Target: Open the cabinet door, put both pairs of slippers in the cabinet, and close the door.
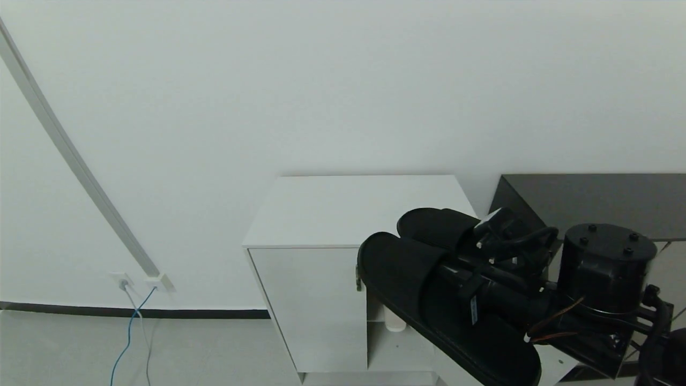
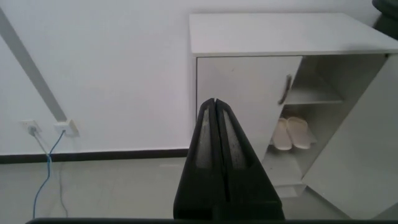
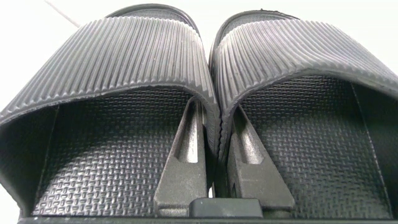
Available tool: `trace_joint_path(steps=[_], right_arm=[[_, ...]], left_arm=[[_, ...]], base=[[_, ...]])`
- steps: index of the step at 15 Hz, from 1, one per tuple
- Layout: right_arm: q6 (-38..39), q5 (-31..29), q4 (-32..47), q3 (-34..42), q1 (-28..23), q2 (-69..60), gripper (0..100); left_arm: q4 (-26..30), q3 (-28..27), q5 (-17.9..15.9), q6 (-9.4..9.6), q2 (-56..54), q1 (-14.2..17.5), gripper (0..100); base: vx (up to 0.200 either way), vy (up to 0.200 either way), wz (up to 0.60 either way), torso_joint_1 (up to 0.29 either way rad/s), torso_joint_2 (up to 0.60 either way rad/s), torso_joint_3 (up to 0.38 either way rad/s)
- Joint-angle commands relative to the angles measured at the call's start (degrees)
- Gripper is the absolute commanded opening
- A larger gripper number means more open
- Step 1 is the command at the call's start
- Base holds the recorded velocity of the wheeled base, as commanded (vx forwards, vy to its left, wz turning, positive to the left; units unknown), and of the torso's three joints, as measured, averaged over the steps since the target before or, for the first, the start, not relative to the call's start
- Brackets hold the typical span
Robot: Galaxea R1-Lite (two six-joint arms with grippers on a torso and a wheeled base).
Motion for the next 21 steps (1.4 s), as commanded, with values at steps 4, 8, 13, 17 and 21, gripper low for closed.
trace_joint_path(steps=[4,8,13,17,21], right_arm=[[1.43,0.03,0.02,-0.35,-0.33,0.04,0],[1.43,0.12,-0.07,0.00,-0.59,-0.14,0],[1.34,0.47,0.28,0.97,-0.33,-0.75,0],[1.34,0.47,0.20,1.67,0.55,-0.58,0],[1.34,0.56,0.11,1.85,1.08,-0.49,0]], left_arm=[[-0.02,0.00,-0.02,-0.02,0.01,-0.01,0],[0.07,0.00,0.07,-0.02,0.01,-0.01,0],[0.07,0.00,0.07,-0.02,0.01,-0.01,0],[-0.02,0.00,0.07,-0.11,0.01,-0.01,0],[0.07,0.00,0.07,-0.11,0.01,-0.01,0]], base=[[0.000,0.000,0.00,0.000,0.00,0.000],[0.000,0.000,0.00,0.000,0.00,0.000],[0.000,0.000,0.00,0.000,0.00,0.000],[0.000,0.000,0.00,0.000,0.00,0.000],[0.000,0.000,0.00,0.000,0.00,0.000]])
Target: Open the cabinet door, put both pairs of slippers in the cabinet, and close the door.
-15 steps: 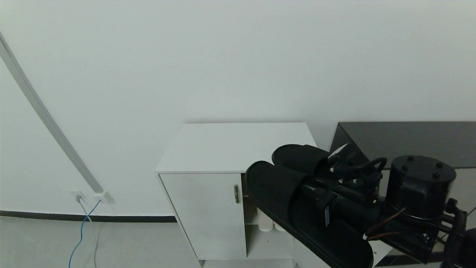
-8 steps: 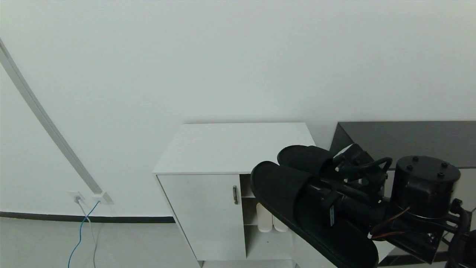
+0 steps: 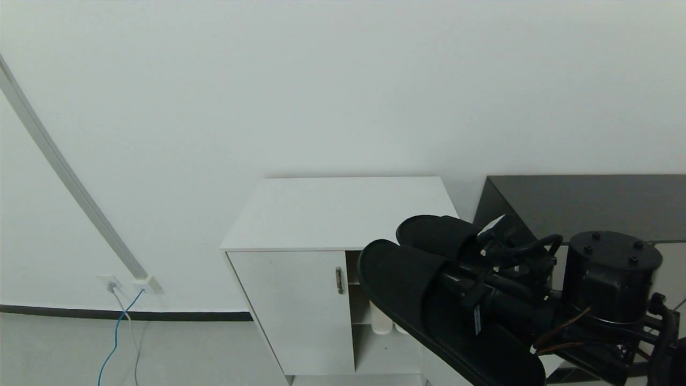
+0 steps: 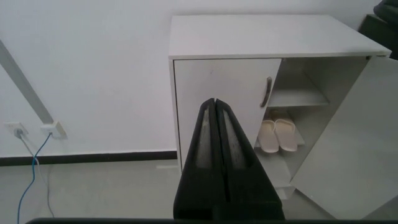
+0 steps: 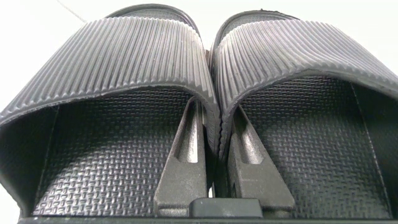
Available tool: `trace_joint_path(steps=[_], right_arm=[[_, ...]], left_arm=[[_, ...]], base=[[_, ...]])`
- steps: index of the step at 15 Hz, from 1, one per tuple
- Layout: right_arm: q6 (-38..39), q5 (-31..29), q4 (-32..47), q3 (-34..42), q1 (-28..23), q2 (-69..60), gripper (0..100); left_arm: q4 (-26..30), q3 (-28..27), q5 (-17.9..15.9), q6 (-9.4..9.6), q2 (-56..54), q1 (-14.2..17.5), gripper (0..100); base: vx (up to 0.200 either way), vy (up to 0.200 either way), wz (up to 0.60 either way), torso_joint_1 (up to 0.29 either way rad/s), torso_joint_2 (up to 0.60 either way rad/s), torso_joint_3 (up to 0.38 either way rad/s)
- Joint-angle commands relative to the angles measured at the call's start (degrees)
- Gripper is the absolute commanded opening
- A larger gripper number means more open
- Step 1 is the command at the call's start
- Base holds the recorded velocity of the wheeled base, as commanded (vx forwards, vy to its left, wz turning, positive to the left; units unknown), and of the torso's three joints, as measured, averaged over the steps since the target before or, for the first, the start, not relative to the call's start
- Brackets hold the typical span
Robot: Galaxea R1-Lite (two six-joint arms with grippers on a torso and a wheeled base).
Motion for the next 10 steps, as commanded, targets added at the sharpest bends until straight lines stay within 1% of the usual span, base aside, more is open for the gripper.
trace_joint_path(steps=[1,3,10], right_arm=[[-0.03,0.03,-0.06,0.01,0.35,0.03,0],[-0.03,0.03,-0.24,0.36,0.88,0.03,0],[-0.21,0.03,-0.24,0.62,1.41,0.12,0]], left_arm=[[0.02,0.00,0.01,-0.02,-0.01,0.01,0],[0.02,0.00,0.01,-0.02,-0.01,0.01,0],[-0.07,0.00,0.01,-0.02,-0.01,0.01,0]], base=[[0.000,0.000,0.00,0.000,0.00,0.000],[0.000,0.000,0.00,-0.047,0.07,0.052],[0.000,0.000,0.00,-0.145,0.33,0.176]])
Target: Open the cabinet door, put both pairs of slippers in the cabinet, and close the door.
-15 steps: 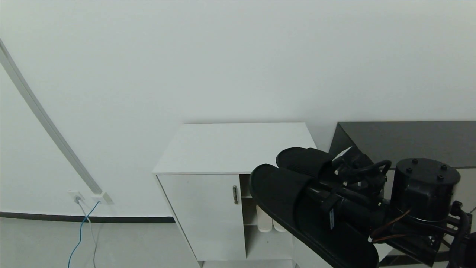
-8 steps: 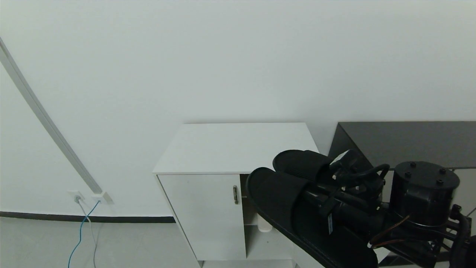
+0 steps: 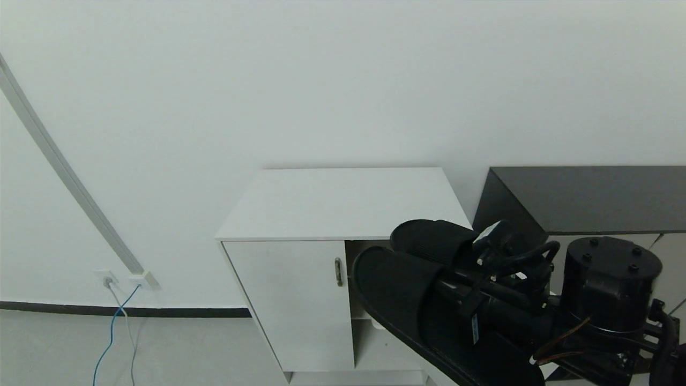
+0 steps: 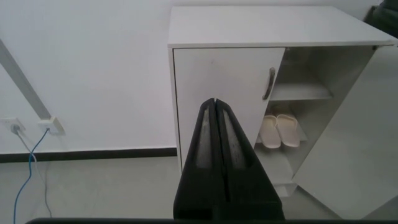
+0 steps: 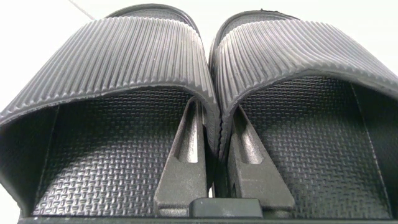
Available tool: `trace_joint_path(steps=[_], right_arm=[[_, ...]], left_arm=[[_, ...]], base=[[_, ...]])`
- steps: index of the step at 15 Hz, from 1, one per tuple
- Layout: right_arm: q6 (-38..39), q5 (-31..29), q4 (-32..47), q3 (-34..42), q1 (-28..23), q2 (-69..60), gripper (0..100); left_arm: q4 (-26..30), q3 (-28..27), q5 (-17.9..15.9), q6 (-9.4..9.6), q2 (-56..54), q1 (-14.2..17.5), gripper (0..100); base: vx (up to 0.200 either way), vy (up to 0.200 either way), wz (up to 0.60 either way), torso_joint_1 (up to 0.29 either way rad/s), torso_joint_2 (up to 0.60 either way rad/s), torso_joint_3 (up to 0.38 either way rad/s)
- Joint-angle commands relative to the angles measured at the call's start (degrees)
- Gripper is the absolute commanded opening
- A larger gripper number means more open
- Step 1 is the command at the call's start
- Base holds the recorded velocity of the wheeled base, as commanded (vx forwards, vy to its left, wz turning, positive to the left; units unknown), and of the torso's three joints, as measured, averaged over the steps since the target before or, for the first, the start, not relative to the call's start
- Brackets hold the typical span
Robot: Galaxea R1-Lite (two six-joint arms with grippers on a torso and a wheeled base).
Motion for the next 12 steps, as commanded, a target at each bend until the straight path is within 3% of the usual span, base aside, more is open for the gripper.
trace_joint_path(steps=[1,12], right_arm=[[-0.01,0.01,-0.02,0.12,0.13,0.15,0],[-0.01,0.01,-0.02,0.65,0.30,0.15,0]], left_arm=[[0.05,0.00,-0.02,-0.02,-0.01,0.01,0],[-0.04,0.00,-0.02,-0.02,-0.01,0.01,0]], base=[[0.000,0.000,0.00,-0.159,0.35,0.193],[0.000,0.000,0.00,-0.174,0.40,0.227]])
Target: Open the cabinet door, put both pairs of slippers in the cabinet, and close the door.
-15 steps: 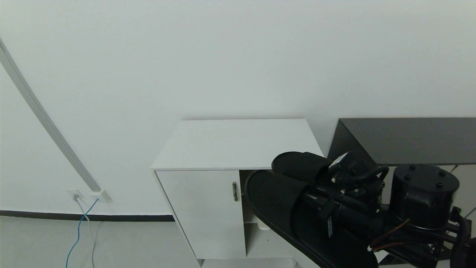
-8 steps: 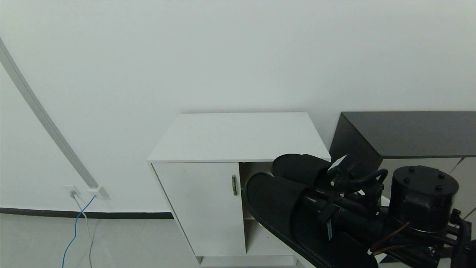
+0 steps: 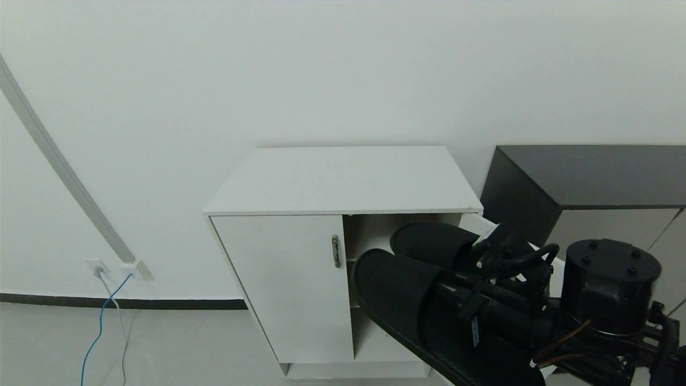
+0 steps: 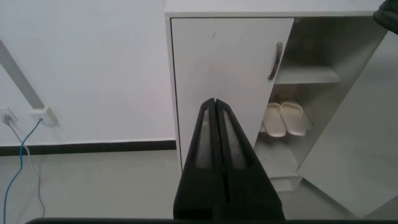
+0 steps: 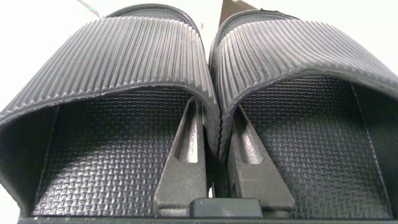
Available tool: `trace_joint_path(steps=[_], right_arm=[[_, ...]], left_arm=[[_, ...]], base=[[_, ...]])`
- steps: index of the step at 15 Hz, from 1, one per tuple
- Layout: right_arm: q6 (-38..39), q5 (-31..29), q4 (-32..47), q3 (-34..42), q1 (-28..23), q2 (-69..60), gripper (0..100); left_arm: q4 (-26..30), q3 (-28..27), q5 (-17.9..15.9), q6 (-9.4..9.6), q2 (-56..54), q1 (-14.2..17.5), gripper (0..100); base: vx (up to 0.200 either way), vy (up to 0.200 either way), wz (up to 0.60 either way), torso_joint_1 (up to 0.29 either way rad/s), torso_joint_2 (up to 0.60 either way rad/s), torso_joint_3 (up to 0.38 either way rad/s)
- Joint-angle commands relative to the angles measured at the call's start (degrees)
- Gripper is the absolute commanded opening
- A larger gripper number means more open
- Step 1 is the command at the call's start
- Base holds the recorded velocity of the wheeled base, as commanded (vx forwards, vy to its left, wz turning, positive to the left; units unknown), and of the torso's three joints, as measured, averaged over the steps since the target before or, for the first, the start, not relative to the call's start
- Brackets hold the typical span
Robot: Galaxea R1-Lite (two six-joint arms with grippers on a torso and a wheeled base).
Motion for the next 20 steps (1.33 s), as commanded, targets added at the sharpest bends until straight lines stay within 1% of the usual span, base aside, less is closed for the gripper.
trace_joint_path(steps=[1,12,20], right_arm=[[-0.01,-0.02,-0.02,0.30,0.12,0.12,0],[-0.01,-0.02,-0.02,0.48,0.21,0.12,0],[-0.10,-0.02,-0.02,0.48,0.47,0.38,0]], left_arm=[[0.05,0.00,0.01,-0.02,0.01,0.01,0],[0.05,0.00,-0.08,-0.02,0.01,0.01,0],[-0.04,0.00,-0.08,-0.11,0.01,0.01,0]], base=[[0.000,0.000,0.00,-0.227,0.55,0.349],[0.000,0.000,0.00,-0.204,0.53,0.319],[0.000,0.000,0.00,-0.135,0.48,0.331]])
